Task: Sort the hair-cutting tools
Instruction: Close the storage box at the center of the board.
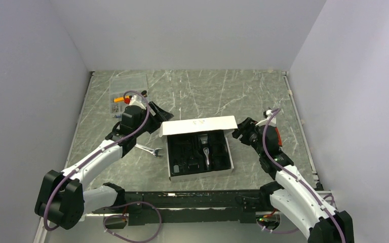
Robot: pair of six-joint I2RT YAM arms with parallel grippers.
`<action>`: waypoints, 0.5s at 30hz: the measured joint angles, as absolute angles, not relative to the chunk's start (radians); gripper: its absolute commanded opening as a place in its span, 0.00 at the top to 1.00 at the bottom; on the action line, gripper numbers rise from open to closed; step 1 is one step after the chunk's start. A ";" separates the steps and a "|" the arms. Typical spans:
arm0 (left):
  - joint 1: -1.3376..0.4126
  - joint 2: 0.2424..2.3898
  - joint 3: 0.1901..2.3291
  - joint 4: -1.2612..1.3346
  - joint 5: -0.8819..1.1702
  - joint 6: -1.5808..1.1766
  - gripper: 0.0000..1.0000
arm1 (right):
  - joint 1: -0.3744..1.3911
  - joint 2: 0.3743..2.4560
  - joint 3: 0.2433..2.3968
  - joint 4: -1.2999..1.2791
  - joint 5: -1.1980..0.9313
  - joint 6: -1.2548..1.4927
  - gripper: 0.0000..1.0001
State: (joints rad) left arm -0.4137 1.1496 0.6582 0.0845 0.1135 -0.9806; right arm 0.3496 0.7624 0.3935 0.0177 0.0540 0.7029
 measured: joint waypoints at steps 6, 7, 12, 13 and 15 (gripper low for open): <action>-0.374 1.125 0.612 0.081 0.095 -0.981 0.20 | 0.255 0.686 0.347 -0.039 0.032 0.707 0.36; -0.361 1.118 0.601 0.077 0.093 -0.981 0.19 | 0.241 0.675 0.334 -0.049 0.021 0.706 0.37; -0.271 1.059 0.543 0.040 0.092 -0.981 0.18 | 0.225 0.607 0.247 -0.097 -0.083 0.696 0.40; -0.257 1.044 0.535 0.033 0.092 -0.981 0.18 | 0.225 0.599 0.237 -0.104 -0.099 0.694 0.41; -0.234 1.020 0.524 0.022 0.093 -0.981 0.19 | 0.225 0.581 0.216 -0.117 -0.142 0.688 0.43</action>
State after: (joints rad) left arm -0.2344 1.0203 0.5240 0.0223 0.0929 -0.9813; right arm 0.2253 0.5812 0.2157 -0.1169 -0.1421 0.6884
